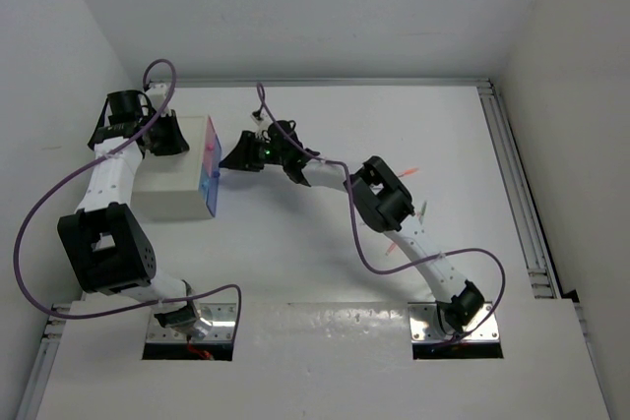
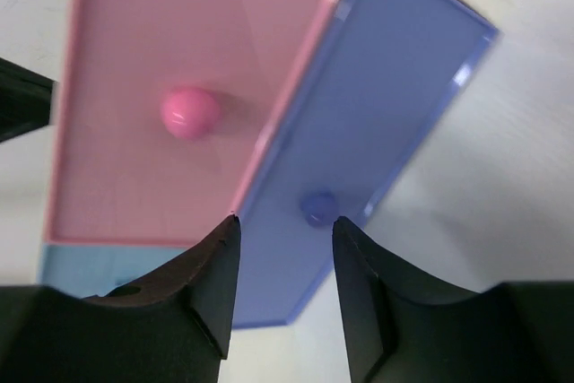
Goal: Sort the stationery into containers
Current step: Close the drawer in the storage box, then open the drawer in the storage box.
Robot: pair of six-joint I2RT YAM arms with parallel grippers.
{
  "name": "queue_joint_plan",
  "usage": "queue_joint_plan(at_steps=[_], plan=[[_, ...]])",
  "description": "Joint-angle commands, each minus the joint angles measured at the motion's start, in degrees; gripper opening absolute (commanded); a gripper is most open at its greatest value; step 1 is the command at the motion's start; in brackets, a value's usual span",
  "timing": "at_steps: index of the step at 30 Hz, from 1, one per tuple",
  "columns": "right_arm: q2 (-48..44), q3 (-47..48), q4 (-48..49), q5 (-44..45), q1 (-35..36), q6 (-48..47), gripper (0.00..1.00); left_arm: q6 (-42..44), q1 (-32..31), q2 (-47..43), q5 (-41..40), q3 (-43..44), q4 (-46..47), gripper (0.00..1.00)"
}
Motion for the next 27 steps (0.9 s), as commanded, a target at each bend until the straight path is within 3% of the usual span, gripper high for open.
queue_joint_plan(at_steps=[1, 16, 27], plan=[[-4.9, -2.7, 2.5, -2.9, -1.3, 2.5, 0.45, 0.7, 0.2, 1.5, 0.0, -0.9, -3.8, 0.11], [1.0, 0.3, 5.9, -4.5, -0.2, 11.3, 0.33, 0.4, 0.2, 1.3, 2.3, -1.6, -3.4, 0.12], [4.5, 2.7, 7.3, -4.8, -0.1, 13.4, 0.32, -0.4, 0.3, 2.2, 5.8, -2.5, -2.2, 0.14]])
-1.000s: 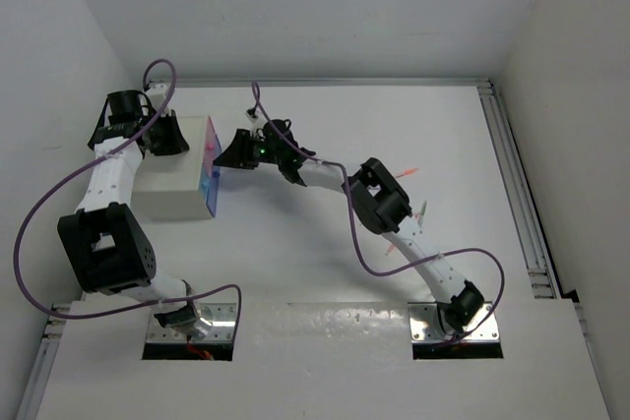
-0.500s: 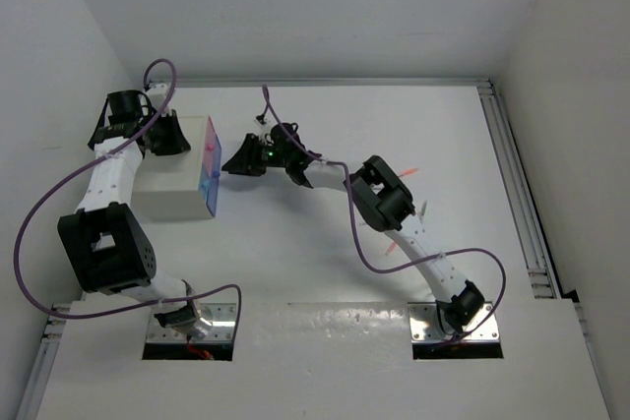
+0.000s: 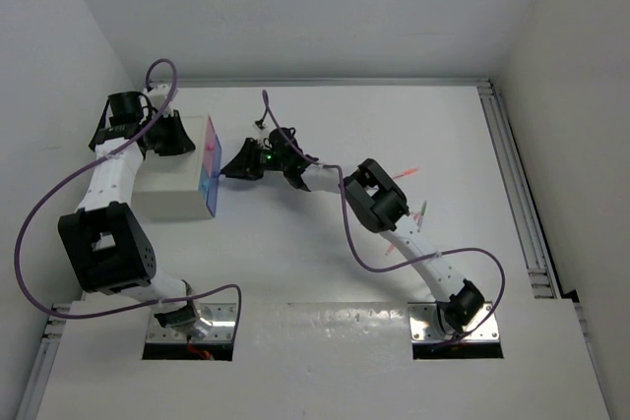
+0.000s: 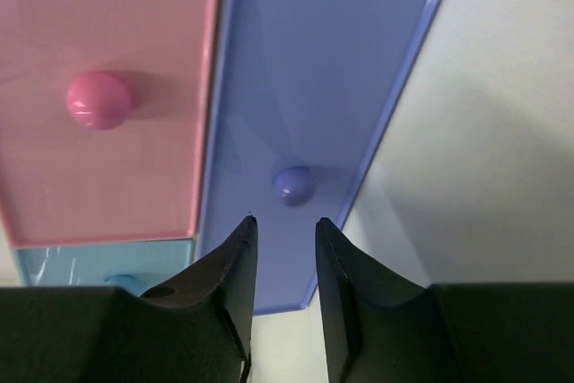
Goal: Sort the stationery into containers
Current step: Open the drawer in the storage box.
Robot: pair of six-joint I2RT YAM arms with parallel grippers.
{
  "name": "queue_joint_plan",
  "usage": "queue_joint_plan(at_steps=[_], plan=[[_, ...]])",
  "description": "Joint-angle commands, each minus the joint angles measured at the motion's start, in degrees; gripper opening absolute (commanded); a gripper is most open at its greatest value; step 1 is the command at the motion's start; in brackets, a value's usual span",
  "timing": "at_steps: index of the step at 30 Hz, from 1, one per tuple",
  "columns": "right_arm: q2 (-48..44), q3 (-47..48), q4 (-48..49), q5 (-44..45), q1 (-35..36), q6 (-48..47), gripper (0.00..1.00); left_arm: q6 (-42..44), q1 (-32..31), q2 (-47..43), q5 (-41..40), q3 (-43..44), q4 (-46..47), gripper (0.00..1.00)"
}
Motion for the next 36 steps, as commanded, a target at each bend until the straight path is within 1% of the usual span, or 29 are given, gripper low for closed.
queue_joint_plan(at_steps=[1, 8, 9, 13, 17, 36], plan=[[1.0, 3.3, 3.7, -0.4, 0.4, 0.9, 0.31, -0.2, 0.2, 2.3, 0.8, -1.6, -3.1, 0.14], [2.2, 5.0, 4.4, -0.4, 0.8, 1.2, 0.30, -0.2, 0.2, 3.8, 1.6, -2.0, -2.8, 0.14], [2.4, 5.0, 4.4, -0.4, 0.8, 1.4, 0.30, -2.0, 0.1, 4.0, 1.5, -2.0, -2.7, 0.14], [3.2, 5.7, 4.6, -0.1, 1.0, 1.5, 0.32, -2.4, 0.3, 4.5, 2.0, -2.1, -2.4, 0.14], [4.0, 7.1, 3.6, 1.0, 1.2, 1.4, 0.33, -2.6, 0.2, 5.1, 2.1, -2.5, -2.4, 0.14], [7.2, 12.0, 5.4, 1.1, 1.6, 2.3, 0.30, -1.7, 0.1, 6.7, 0.3, -2.8, -3.3, 0.14]])
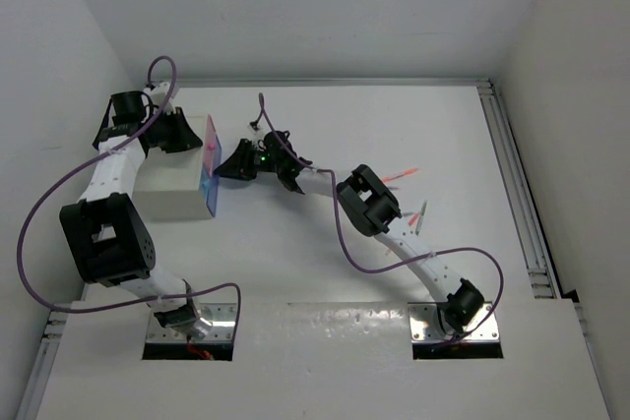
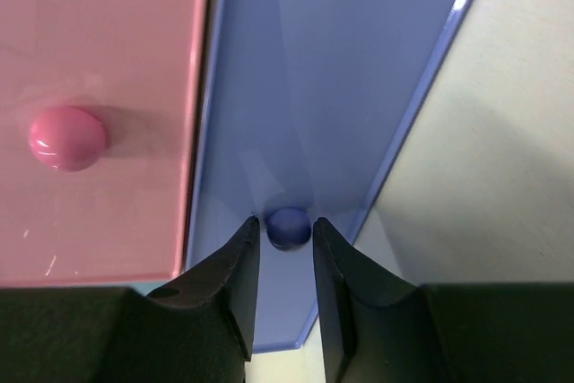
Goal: Sort the stationery into containers
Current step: Open the drawer in the storage box.
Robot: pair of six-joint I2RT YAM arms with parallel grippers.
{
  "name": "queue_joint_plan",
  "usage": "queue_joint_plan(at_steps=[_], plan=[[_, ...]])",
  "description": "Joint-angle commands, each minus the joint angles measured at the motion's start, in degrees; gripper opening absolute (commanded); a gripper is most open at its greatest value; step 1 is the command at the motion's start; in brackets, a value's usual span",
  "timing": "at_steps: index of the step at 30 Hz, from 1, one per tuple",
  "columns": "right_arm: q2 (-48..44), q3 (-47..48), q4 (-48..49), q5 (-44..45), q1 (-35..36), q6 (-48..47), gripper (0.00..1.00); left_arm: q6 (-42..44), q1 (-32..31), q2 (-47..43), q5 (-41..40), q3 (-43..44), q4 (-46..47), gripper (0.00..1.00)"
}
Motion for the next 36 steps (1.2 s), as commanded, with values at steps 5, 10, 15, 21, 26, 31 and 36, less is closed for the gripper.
queue_joint_plan(at_steps=[5, 10, 15, 21, 26, 31, 36], plan=[[0.9, 4.1, 4.3, -0.1, 1.4, 0.9, 0.27, 0.6, 0.1, 2.5, -8.9, -2.7, -6.7, 0.17], [1.1, 3.8, 4.3, -0.2, 1.7, 1.1, 0.21, -0.2, 0.6, 1.0, -15.9, -3.0, -6.4, 0.17], [1.2, 3.6, 3.8, 0.2, 1.7, 1.3, 0.08, -0.6, 1.3, 0.8, -16.9, -3.1, -6.3, 0.18], [-0.7, 0.6, 5.1, -0.4, 1.2, 0.9, 0.00, -0.7, 1.7, 1.0, -16.9, -3.0, -6.2, 0.18], [-4.2, -5.3, 8.2, -2.0, -0.4, -0.4, 0.00, -0.8, 2.0, 0.8, -18.5, -2.6, -6.9, 0.18], [-9.1, -12.9, 11.7, -3.7, -2.5, -0.4, 0.00, -1.6, 2.1, 1.4, -18.3, -2.3, -7.1, 0.23], [-12.5, -18.8, 12.6, -5.9, -4.8, -1.0, 0.00, -2.5, 2.1, 1.6, -18.1, -2.2, -7.0, 0.26]])
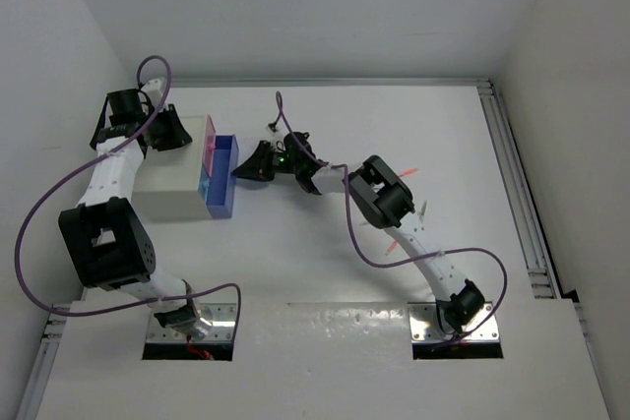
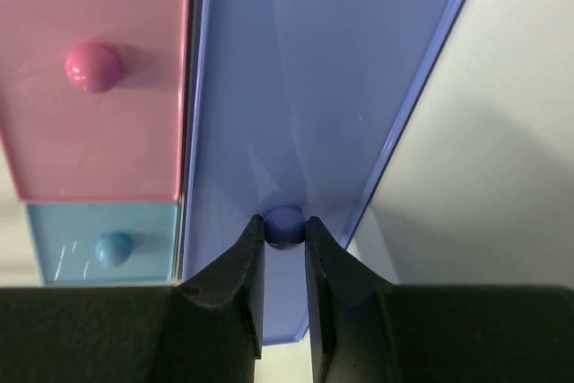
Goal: Sort the stationery into containers
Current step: Open the drawer in the storage box.
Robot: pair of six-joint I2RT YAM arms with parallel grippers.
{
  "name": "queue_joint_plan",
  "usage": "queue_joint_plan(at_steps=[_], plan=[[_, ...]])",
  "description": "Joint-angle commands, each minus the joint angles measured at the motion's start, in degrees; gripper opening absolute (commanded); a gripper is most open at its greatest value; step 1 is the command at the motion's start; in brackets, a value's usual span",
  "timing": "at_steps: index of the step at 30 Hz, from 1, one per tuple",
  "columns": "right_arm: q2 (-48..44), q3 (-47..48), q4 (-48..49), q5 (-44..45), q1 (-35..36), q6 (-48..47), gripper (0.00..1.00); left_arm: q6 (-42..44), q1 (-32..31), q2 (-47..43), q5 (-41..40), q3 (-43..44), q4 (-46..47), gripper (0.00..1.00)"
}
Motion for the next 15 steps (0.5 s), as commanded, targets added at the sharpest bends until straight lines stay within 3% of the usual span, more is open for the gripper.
queue_joint_plan(at_steps=[1, 15], plan=[[-5.7, -3.6, 3.8, -3.6, -1.9, -2.0, 0.00, 0.2, 1.6, 3.1, -6.4, -2.3, -8.8, 0.27], [-14.4, -18.0, 6.8, -8.6, -7.6, -2.8, 0.00, -0.6, 1.6, 2.9, -5.6, -1.9, -8.4, 0.28]])
